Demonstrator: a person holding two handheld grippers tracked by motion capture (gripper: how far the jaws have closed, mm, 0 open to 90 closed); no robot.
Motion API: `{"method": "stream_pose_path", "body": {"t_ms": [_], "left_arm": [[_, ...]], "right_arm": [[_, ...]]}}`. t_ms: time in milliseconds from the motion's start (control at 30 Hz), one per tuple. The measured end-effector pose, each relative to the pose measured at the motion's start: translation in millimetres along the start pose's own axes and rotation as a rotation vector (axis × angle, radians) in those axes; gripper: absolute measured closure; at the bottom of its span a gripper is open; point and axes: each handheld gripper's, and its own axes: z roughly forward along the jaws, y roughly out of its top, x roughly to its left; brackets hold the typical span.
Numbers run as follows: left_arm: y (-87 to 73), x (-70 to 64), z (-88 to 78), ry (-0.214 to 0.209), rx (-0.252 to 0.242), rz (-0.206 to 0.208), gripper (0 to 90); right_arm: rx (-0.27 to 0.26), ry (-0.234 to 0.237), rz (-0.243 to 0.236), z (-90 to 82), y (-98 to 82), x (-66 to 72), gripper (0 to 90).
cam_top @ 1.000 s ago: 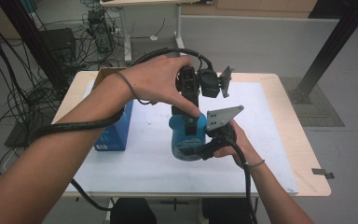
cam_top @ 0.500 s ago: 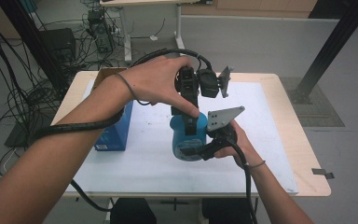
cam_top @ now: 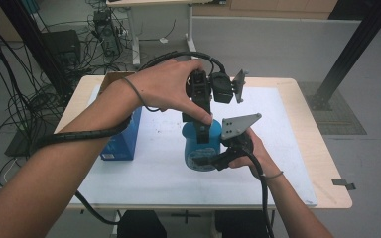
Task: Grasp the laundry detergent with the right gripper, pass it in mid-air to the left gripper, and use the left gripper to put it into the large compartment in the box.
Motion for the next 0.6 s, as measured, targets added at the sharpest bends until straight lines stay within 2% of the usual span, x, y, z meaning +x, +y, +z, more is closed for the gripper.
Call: {"method": "stream_pose_path", "body": {"t_ms": [600], "left_arm": [[-2.4,0.6,2.5,-0.005,-0.007,0.003,7.7]], "right_arm": [[0.002,-0.003,0.003,1.1,-0.1,0.8,41.8]]}}
